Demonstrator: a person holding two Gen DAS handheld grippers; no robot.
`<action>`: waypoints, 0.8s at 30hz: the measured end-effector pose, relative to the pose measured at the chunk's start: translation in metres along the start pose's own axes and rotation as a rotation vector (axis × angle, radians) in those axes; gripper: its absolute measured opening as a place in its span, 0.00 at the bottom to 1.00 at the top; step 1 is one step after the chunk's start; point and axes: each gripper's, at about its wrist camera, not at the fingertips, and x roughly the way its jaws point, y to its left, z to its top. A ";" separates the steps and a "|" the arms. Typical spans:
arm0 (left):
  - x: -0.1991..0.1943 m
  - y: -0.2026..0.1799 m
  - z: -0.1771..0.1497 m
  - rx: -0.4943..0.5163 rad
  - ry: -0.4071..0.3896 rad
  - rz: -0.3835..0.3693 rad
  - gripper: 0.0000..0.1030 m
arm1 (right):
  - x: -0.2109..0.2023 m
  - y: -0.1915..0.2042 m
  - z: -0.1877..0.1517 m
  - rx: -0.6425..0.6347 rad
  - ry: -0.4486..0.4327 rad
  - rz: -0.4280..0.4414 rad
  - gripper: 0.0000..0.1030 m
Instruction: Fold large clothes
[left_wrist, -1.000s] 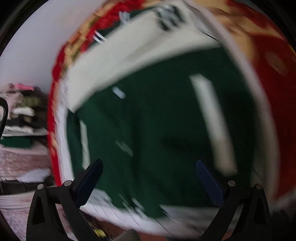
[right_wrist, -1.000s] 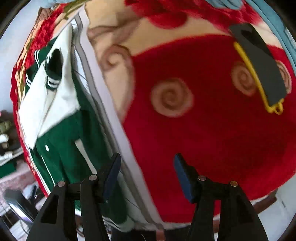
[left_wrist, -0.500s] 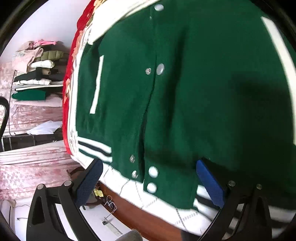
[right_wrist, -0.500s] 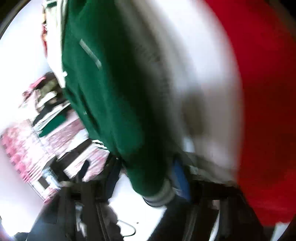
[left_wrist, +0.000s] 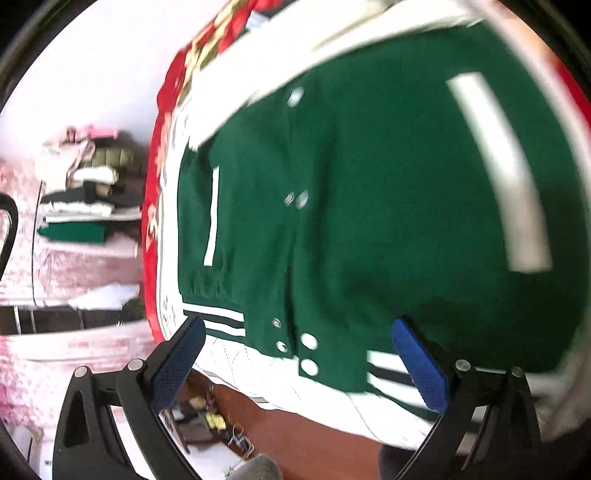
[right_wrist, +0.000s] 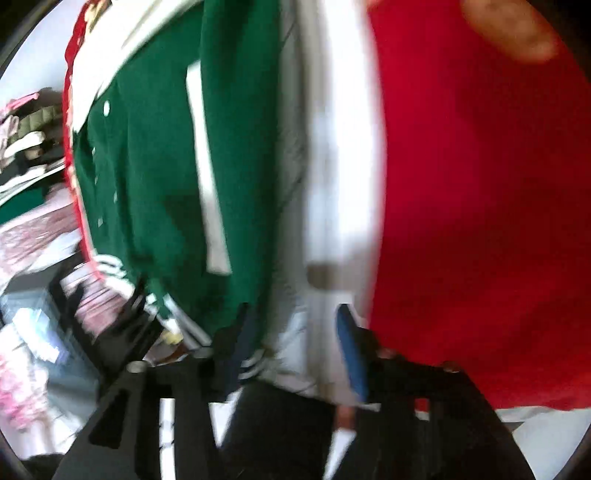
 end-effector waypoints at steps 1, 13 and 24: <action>-0.017 -0.010 -0.004 0.019 -0.017 -0.015 1.00 | -0.010 -0.009 -0.004 0.022 -0.019 -0.012 0.56; -0.023 -0.141 -0.019 0.140 0.024 0.033 1.00 | -0.066 -0.099 0.006 0.229 -0.135 -0.175 0.56; 0.012 -0.110 0.027 -0.005 0.051 0.198 1.00 | -0.068 -0.087 0.033 0.206 -0.157 -0.121 0.56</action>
